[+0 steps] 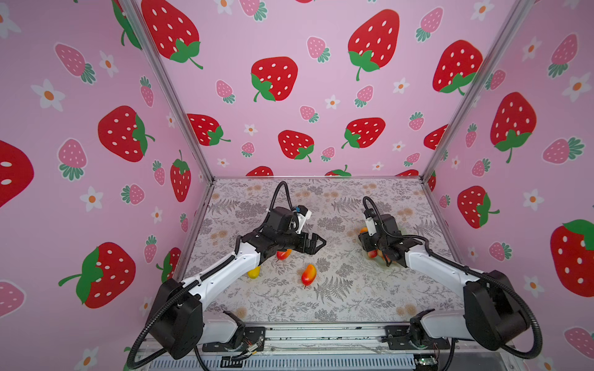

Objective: Place and organize the fake fruits in the fruit bowl
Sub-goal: 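Grasp the far mango with the right gripper and place it in the bowl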

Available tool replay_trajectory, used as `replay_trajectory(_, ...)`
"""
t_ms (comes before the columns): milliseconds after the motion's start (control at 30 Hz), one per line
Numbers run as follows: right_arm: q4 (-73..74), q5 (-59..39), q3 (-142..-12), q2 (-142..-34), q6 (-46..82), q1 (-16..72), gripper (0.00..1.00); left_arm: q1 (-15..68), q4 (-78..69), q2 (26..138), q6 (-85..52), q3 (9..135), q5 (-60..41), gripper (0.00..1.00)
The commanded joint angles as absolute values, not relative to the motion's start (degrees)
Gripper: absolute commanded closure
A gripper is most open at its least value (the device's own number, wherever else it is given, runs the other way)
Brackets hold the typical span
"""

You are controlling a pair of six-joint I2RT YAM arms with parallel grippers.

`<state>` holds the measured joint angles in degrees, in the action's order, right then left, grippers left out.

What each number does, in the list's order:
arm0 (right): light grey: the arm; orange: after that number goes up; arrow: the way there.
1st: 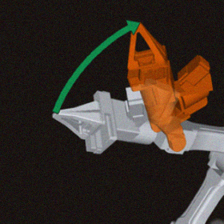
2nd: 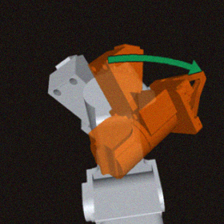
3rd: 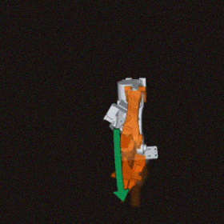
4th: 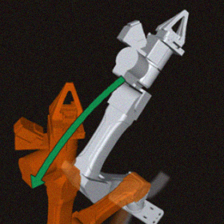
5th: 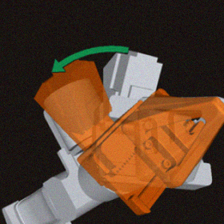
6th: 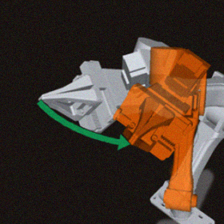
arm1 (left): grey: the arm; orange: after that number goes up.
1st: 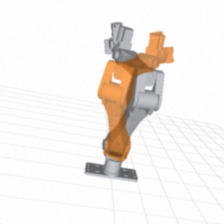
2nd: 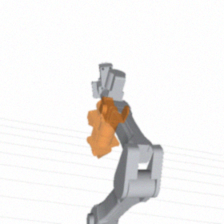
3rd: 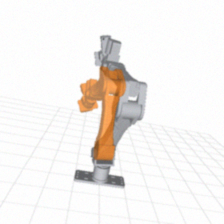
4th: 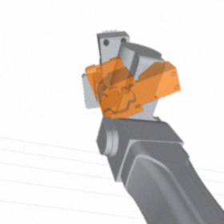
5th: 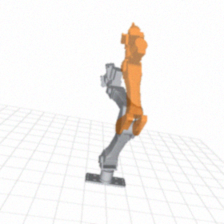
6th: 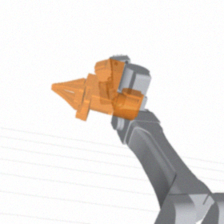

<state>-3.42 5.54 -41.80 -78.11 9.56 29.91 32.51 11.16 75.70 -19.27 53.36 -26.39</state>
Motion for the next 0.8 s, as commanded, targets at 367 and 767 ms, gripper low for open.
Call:
replay_trajectory(367, -1.5, 7.8, -40.4, -78.8, 11.0, 29.5, 0.33, 33.5, 19.4, 72.8, -15.8, 52.8, -20.5, 0.01)
replay_trajectory(767, -3.1, 0.6, -40.7, -66.4, 8.1, 30.2, 0.01, 41.7, 29.3, 72.7, -17.2, 50.1, -5.1, 0.06)
